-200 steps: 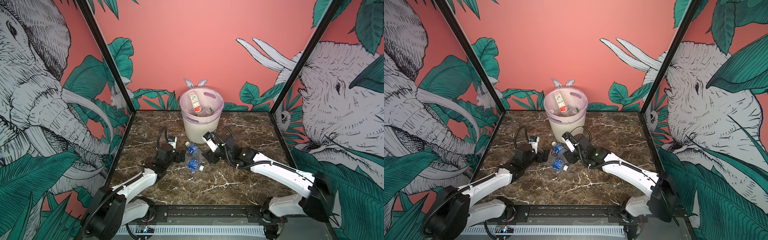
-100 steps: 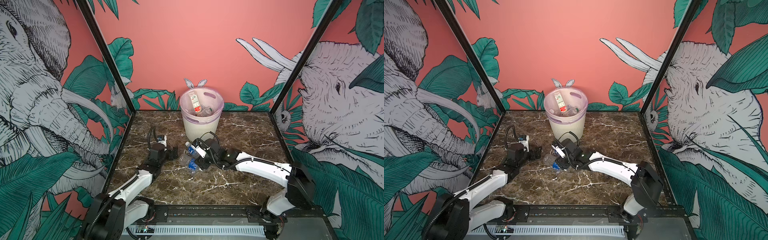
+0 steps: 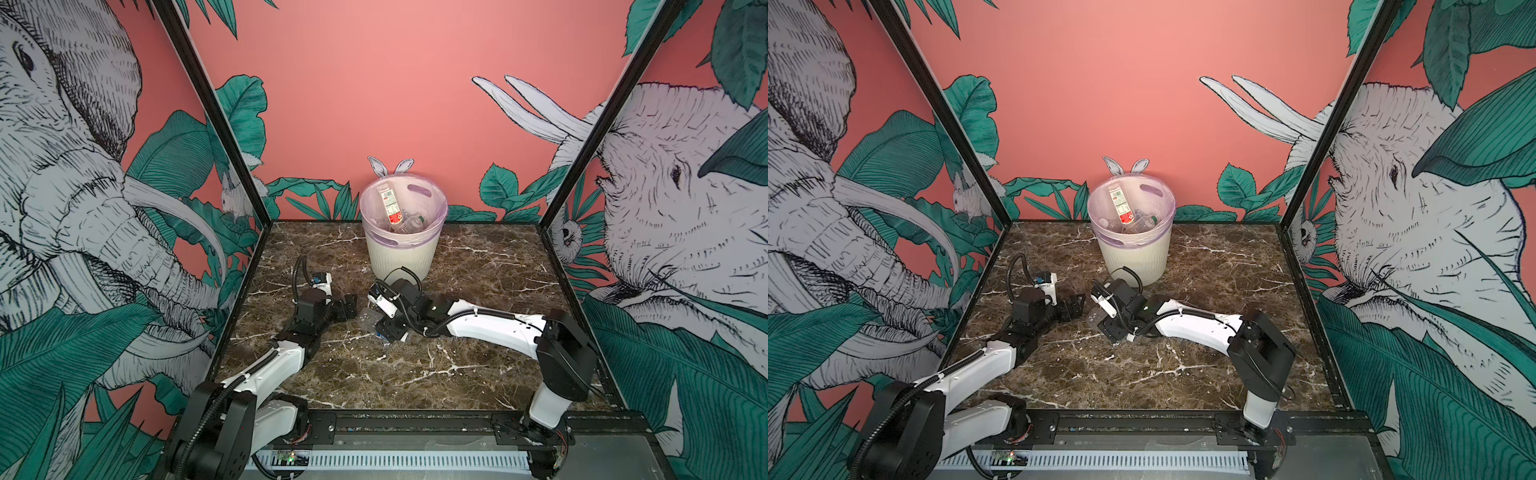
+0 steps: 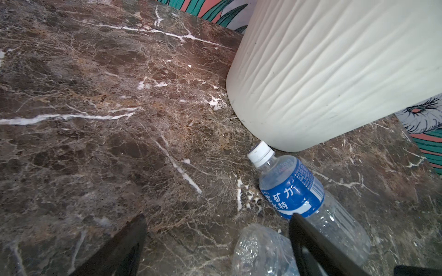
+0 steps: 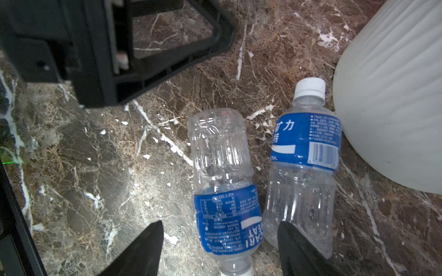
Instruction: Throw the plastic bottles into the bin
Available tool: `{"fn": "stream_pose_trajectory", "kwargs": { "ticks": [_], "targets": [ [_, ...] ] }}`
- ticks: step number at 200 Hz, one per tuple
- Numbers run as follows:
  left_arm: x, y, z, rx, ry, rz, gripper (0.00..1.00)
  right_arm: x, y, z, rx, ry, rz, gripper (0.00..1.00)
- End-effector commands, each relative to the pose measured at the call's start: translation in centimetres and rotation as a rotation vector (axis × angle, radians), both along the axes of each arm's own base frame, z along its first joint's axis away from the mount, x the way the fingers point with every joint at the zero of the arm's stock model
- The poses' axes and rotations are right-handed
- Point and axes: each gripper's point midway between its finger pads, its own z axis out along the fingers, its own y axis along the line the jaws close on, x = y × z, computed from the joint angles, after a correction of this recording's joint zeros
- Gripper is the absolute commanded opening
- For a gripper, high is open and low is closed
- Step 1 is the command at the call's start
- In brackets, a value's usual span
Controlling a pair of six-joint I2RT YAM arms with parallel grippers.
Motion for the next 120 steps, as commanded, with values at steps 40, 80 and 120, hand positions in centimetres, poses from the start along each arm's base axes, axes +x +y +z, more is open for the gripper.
{"fn": "stream_pose_trajectory", "kwargs": {
  "ticks": [40, 80, 120],
  "targets": [
    [0.0, 0.6, -0.1, -0.074, -0.008, 0.028, 0.93, 0.6, 2.0, -0.5, -0.007, 0.011, 0.011, 0.78],
    [0.0, 0.8, -0.1, -0.078, -0.008, 0.035, 0.93, 0.8, 2.3, -1.5, -0.024, 0.02, 0.011, 0.78],
    [0.0, 0.8, -0.1, -0.08, -0.008, 0.036, 0.93, 1.1, 2.4, -2.8, -0.055, 0.031, 0.008, 0.78]
  ]
}}
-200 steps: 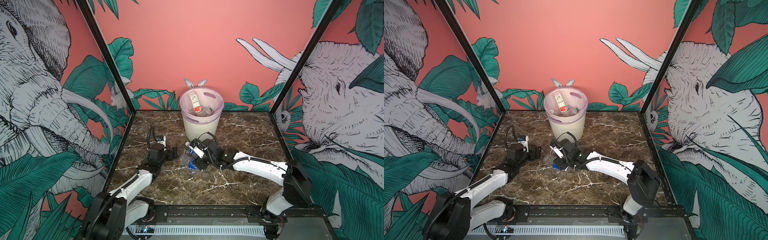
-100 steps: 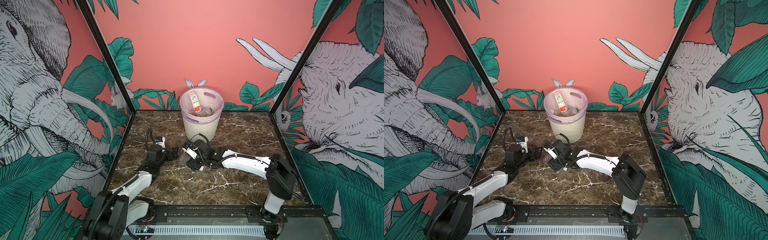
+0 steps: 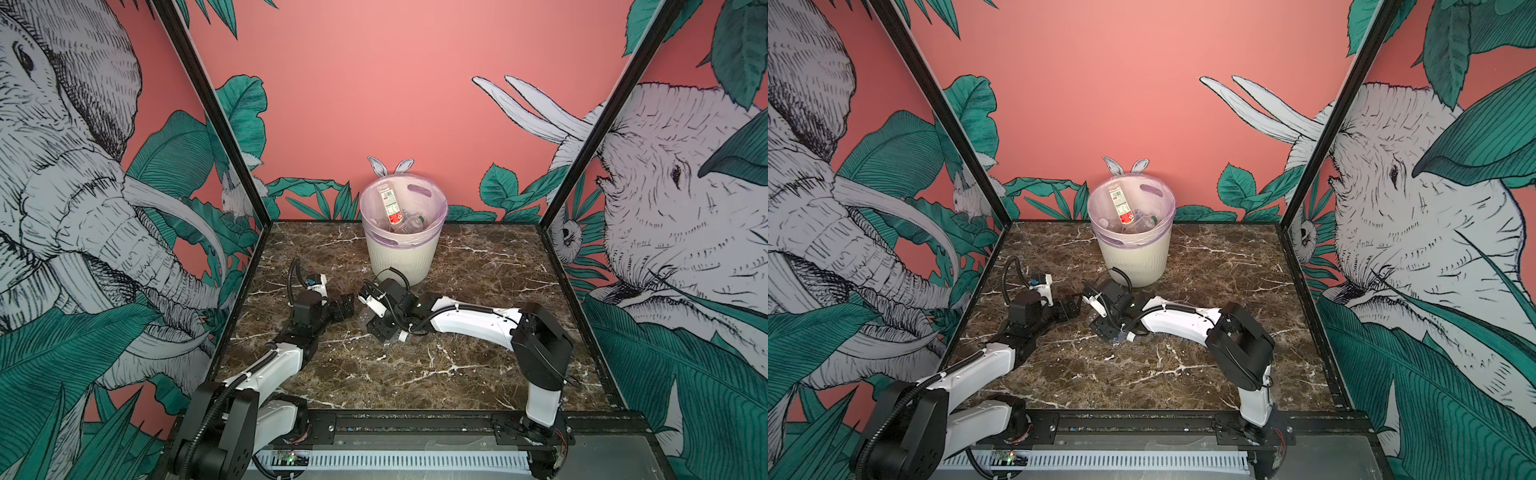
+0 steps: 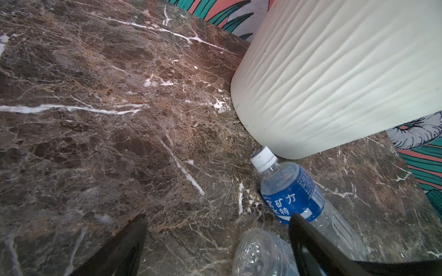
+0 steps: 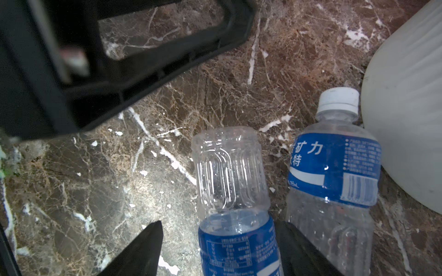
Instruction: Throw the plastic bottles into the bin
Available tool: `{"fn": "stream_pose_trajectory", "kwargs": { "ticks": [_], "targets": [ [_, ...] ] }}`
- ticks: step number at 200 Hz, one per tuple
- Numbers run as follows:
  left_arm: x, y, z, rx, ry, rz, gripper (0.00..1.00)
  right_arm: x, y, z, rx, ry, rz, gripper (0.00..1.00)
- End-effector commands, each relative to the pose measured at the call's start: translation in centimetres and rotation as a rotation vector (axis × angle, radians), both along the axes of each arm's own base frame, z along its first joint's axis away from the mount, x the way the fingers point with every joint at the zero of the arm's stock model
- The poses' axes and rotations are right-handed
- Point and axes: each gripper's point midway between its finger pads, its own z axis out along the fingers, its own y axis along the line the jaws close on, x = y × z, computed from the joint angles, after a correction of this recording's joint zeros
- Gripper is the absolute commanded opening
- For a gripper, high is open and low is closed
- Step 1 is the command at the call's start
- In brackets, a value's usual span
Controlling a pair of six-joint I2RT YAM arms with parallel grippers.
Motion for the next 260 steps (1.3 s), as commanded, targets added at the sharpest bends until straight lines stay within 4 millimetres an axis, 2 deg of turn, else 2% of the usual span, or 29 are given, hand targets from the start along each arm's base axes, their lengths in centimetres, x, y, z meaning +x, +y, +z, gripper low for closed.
{"fn": "stream_pose_trajectory", "kwargs": {
  "ticks": [1, 52, 162, 260],
  "targets": [
    [-0.1, 0.2, 0.2, -0.023, -0.01, 0.007, 0.93, 0.1, 0.3, -0.6, -0.02, 0.004, 0.0, 0.78],
    [-0.1, 0.2, 0.1, -0.024, -0.006, 0.006, 0.93, -0.1, 0.0, -1.9, -0.045, 0.02, -0.001, 0.77],
    [-0.1, -0.1, -0.2, -0.028, 0.008, -0.004, 0.93, -0.8, -0.1, -3.5, -0.056, 0.067, 0.012, 0.72],
    [0.0, -0.3, -0.4, -0.029, 0.015, -0.013, 0.93, -2.3, -1.0, -5.4, -0.115, 0.082, 0.035, 0.77]
  ]
}}
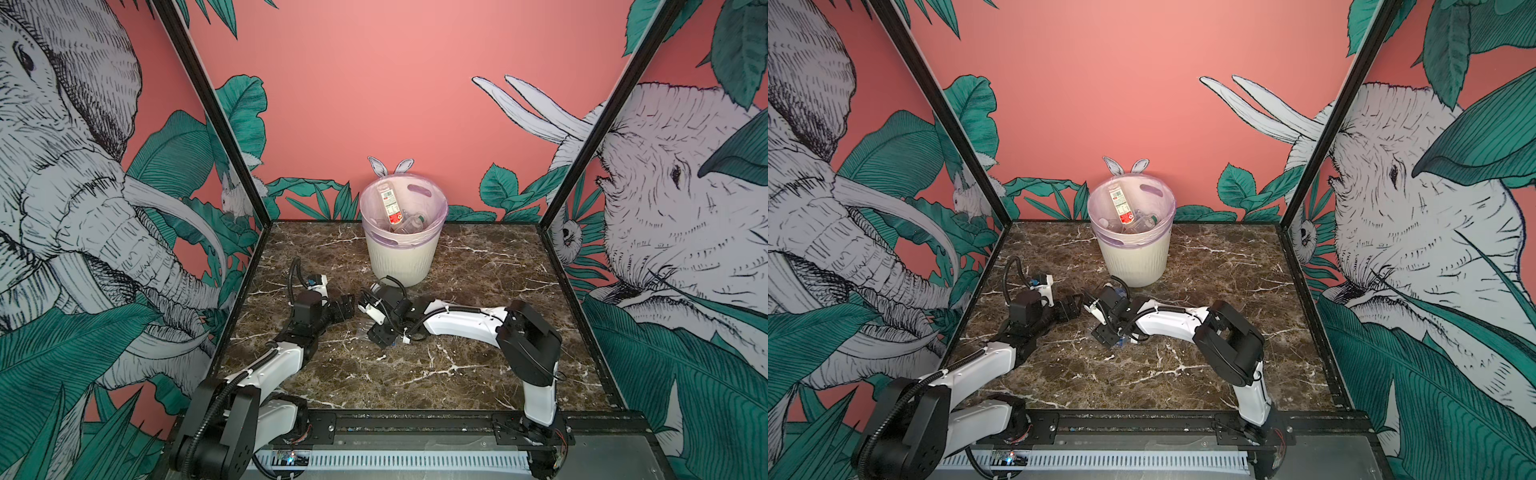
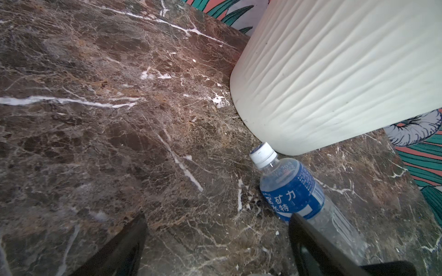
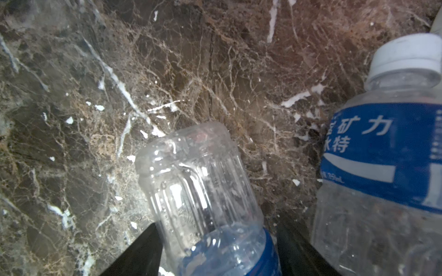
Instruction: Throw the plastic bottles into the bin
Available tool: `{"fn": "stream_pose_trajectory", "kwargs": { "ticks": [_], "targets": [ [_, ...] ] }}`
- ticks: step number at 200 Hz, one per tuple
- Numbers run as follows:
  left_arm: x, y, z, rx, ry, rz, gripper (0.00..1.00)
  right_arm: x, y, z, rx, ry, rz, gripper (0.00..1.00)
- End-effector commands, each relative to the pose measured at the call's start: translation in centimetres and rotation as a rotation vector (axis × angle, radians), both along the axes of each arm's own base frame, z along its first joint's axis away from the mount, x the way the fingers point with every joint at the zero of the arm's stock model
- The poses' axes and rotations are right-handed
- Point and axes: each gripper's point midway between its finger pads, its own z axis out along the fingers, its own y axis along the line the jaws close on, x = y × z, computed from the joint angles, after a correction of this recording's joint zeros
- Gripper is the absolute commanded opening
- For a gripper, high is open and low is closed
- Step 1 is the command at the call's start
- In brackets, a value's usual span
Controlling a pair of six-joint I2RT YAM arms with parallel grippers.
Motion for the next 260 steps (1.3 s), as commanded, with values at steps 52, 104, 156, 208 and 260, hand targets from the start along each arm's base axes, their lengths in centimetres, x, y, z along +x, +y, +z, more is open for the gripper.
{"fn": "stream_pose_trajectory", "kwargs": {
  "ticks": [52, 104, 156, 208, 260],
  "targets": [
    [0.1, -0.1, 0.0, -0.02, -0.002, -0.004, 0.93, -1.5, -0.5, -2.0, -0.062, 0.017, 0.026, 0.77],
    [0.1, -0.3, -0.1, -0.023, 0.005, -0.009, 0.93, -1.9, -0.6, -2.6, -0.084, 0.021, 0.036, 0.77],
    [0.3, -0.5, -0.3, -0.029, 0.01, -0.019, 0.93, -2.0, -1.2, -2.5, -0.094, -0.009, 0.028, 0.69],
    [0.3, -1.1, -0.2, -0.041, 0.01, -0.051, 0.92, -1.7, -1.7, -0.8, -0.04, -0.058, -0.001, 0.55],
    [0.3, -1.7, 0.0, -0.055, -0.005, -0.086, 0.92, -1.7, -2.8, 0.8, 0.015, -0.115, -0.054, 0.49]
  ]
}}
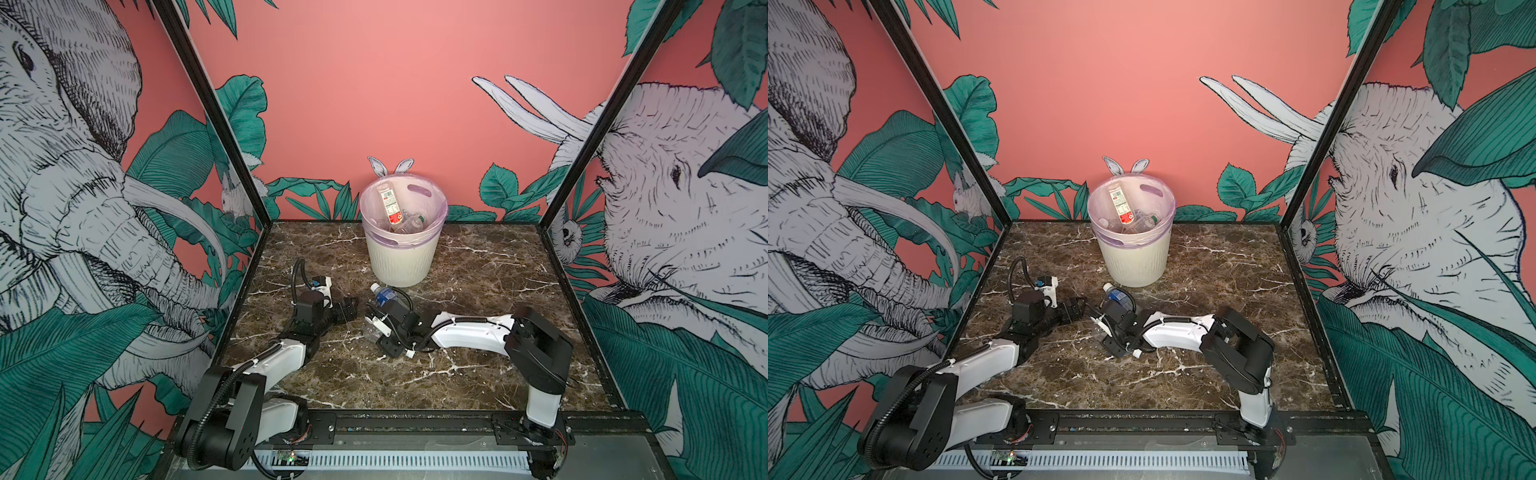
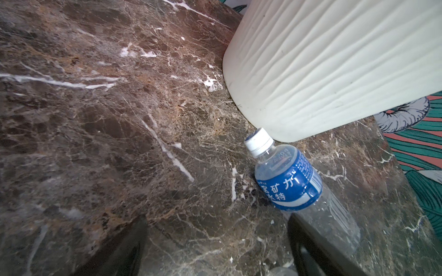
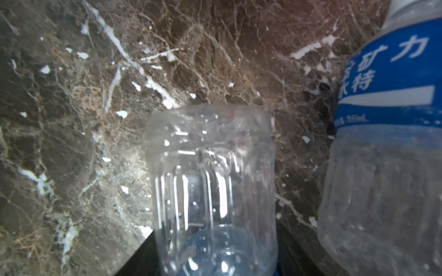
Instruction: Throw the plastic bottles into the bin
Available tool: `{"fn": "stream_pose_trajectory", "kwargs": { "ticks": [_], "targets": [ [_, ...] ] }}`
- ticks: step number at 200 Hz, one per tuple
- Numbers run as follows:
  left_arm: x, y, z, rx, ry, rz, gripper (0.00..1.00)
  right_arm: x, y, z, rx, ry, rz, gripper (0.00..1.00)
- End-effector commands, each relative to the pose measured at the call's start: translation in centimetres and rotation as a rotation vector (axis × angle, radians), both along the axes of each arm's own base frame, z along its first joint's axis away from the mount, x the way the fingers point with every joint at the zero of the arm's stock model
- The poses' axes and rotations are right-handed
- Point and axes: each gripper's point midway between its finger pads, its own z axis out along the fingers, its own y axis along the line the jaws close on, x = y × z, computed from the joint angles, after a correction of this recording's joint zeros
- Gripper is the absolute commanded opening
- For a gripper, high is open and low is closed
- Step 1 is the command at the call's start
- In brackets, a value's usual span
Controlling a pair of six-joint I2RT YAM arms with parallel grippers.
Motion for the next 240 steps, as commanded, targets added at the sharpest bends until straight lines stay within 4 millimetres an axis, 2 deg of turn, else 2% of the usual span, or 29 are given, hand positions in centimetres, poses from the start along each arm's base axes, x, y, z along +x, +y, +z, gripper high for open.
{"fn": "stream_pose_trajectory", "kwargs": {
  "ticks": [1, 72, 80, 85, 150, 203, 240],
  "targets": [
    [0.6, -0.4, 1.4, -0.023, -0.053, -0.022, 0.91, 0.3, 0.2, 2.1, 0.064, -0.057, -0.033, 0.49],
    [0.6, -2.0, 1.6, -0.032, -0.066, -0.084, 0.91, 0.3, -2.6, 4.9, 0.154, -0.154, -0.135, 0.44],
    [0.5, -2.3, 1.5, -0.031, -0.063, -0.095, 0.9, 0.3, -2.9, 4.5, 0.149, -0.157, -0.147, 0.44],
    [0.5, -2.4, 1.4, -0.031, -0.062, -0.099, 0.9, 0.3, -3.1, 5.8, 0.183, -0.175, -0.155, 0.44],
    [0.1, -5.3, 1.6, 0.007, -0.082, -0.198, 0.9, 0.4, -6.3, 8.6, 0.296, -0.273, -0.257, 0.44],
    [-0.2, -6.8, 1.7, 0.028, -0.098, -0.255, 0.9, 0.7, -9.5, 10.7, 0.373, -0.359, -0.369, 0.44],
    [-0.3, -7.2, 1.5, 0.031, -0.095, -0.269, 0.9, 0.7, -12.2, 12.2, 0.423, -0.416, -0.453, 0.44]
  ]
}}
